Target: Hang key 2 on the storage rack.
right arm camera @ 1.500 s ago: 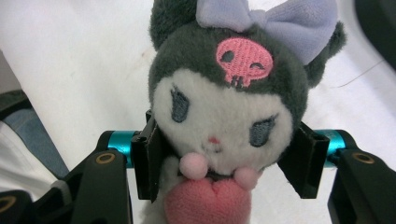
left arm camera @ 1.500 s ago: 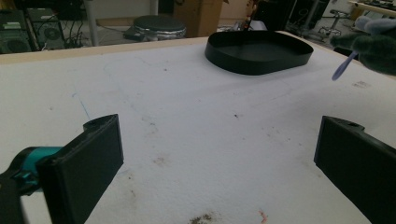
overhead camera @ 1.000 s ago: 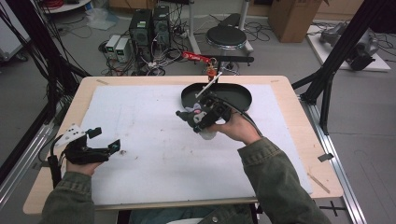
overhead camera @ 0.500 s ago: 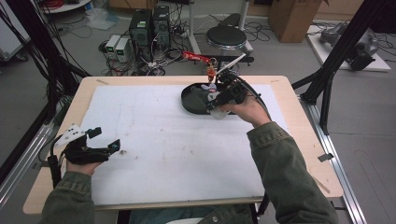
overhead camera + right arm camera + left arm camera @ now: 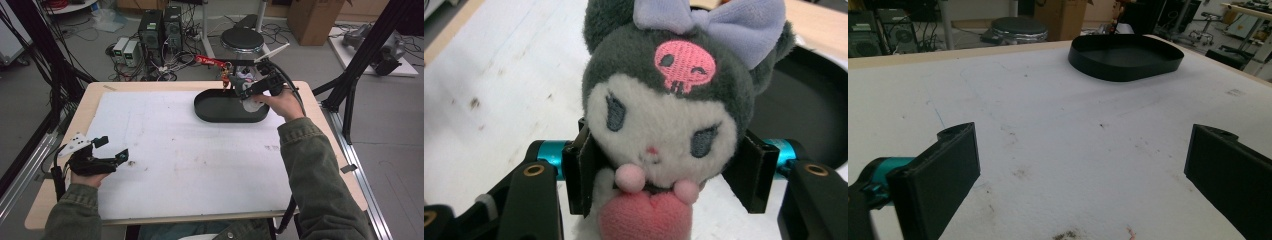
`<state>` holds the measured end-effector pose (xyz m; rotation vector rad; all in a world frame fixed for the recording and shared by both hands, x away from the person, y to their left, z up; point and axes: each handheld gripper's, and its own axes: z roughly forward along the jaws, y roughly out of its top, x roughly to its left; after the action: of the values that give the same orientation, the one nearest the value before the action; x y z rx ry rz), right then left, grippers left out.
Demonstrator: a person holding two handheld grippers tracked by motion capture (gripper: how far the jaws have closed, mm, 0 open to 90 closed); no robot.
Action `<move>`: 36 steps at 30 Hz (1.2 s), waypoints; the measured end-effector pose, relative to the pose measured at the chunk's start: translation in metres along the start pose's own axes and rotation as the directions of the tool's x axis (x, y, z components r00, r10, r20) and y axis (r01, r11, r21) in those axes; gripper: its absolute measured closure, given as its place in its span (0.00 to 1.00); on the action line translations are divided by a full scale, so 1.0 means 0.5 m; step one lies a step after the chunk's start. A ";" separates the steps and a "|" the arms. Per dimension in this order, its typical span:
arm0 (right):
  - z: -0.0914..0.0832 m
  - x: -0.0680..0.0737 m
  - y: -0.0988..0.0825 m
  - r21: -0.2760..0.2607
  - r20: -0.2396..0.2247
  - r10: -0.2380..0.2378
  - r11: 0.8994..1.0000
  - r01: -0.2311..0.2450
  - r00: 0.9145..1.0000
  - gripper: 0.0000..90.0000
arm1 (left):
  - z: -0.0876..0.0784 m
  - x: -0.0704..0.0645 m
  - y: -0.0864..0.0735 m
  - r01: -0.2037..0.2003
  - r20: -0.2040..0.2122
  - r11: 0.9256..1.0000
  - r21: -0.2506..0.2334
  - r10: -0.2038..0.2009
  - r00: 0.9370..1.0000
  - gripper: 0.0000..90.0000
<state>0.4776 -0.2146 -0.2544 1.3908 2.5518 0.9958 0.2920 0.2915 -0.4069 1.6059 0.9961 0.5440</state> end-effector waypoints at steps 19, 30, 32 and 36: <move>-0.008 -0.091 0.042 -0.138 0.003 0.098 0.986 -0.097 0.995 0.43 | 0.006 -0.004 -0.002 -0.018 -0.006 1.000 0.019 0.018 1.000 0.02; 0.011 -0.098 0.053 -0.162 -0.016 0.096 0.982 -0.098 0.995 0.43 | 0.009 -0.002 -0.002 -0.012 -0.003 1.000 0.022 0.012 1.000 0.02; 0.019 -0.098 0.058 -0.170 -0.010 0.106 0.980 -0.106 0.994 0.42 | 0.009 -0.002 -0.002 -0.012 -0.003 1.000 0.022 0.013 1.000 0.02; 0.025 -0.099 0.062 -0.196 0.018 0.121 0.974 -0.115 0.993 0.42 | 0.009 -0.002 -0.003 -0.012 0.000 1.000 0.024 0.012 1.000 0.02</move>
<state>0.5336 -0.2346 -0.2584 1.5030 2.3008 1.1978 0.2945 0.2882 -0.4092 1.6337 0.9969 0.5425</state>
